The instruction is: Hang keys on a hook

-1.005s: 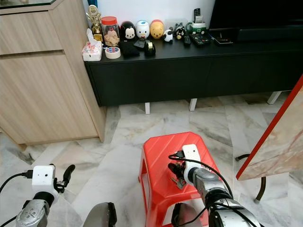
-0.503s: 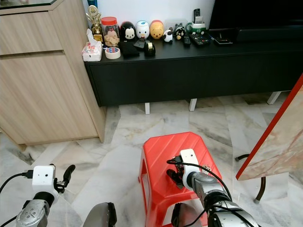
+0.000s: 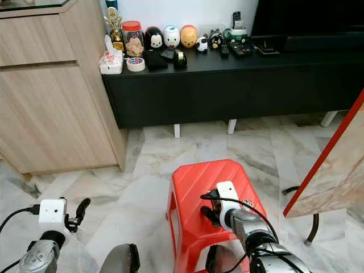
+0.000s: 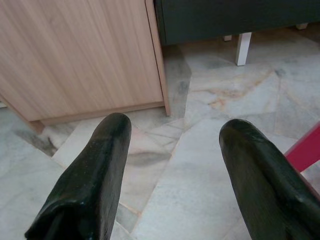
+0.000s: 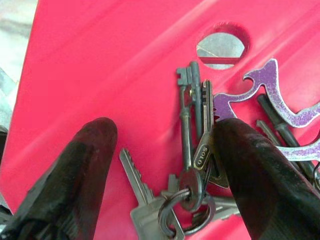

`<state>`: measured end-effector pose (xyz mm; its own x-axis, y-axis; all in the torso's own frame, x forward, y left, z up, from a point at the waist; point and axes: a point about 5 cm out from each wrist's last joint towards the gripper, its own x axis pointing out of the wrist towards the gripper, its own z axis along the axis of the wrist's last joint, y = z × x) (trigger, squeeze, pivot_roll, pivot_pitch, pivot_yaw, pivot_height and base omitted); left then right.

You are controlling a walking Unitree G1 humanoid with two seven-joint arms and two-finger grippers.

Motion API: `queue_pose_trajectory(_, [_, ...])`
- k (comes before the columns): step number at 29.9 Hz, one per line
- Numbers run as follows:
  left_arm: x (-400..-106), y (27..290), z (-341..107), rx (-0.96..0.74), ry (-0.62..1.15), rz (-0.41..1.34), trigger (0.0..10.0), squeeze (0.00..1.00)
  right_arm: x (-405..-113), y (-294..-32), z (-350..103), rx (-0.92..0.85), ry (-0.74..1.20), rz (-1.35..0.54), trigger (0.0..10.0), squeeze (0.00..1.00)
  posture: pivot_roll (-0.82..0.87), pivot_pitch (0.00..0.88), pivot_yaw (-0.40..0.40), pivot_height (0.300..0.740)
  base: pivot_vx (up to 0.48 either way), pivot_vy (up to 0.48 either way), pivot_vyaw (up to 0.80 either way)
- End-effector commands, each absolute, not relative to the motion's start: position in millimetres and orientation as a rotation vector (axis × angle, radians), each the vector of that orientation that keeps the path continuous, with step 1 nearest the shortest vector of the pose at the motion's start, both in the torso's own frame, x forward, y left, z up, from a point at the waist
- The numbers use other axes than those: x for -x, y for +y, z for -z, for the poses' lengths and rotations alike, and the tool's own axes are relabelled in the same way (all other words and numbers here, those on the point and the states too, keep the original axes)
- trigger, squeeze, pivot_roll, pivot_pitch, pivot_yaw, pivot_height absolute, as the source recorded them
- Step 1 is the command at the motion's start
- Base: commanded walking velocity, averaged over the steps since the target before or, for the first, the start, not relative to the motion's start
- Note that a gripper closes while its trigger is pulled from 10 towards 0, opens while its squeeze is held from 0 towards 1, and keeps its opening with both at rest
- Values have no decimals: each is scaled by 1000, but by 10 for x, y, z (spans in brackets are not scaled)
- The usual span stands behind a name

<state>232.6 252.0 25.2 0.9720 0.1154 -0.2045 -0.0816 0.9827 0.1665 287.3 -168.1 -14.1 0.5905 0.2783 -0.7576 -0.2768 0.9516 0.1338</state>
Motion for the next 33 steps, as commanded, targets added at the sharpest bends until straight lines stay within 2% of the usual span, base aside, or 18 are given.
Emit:
queue_pose_trajectory(1, [-2299, 2514, -216, -170, 231, -95, 10000, 0, -2768, -1681, 235, 2, 936, -320, 10000, 0, 123, 0, -31, 591, 0, 0, 0])
queue_pose_trajectory(4, [-2295, 2513, -216, -172, 232, -92, 10000, 0, -2754, -1679, 246, 4, 944, -323, 10000, 0, 123, 0, -30, 591, 0, 0, 0])
queue_pose_trajectory(5, [-2295, 2513, -217, -172, 233, -91, 10000, 0, -2756, -1689, 246, 9, 942, -313, 3843, 0, 125, 0, -30, 591, 0, 0, 0])
queue_pose_trajectory(6, [-2295, 2514, -217, -172, 233, -91, 10000, 0, -2757, -1691, 245, 10, 942, -311, 1608, 0, 125, 0, -29, 591, 0, 0, 0])
queue_pose_trajectory(7, [-2295, 2515, -218, -173, 233, -90, 10000, 0, -2757, -1692, 245, 11, 941, -310, 1608, 0, 125, 0, -29, 591, 0, 0, 0])
queue_pose_trajectory(8, [-2295, 2515, -218, -173, 234, -90, 10000, 0, -2757, -1691, 245, 11, 941, -311, 0, 0, 125, 0, -29, 591, 0, 0, 0])
queue_pose_trajectory(33, [-2302, 2535, -207, -192, 246, -89, 10000, 0, -2828, -1689, 186, 30, 905, -314, 0, 0, 133, 0, -31, 591, 0, 0, 0])
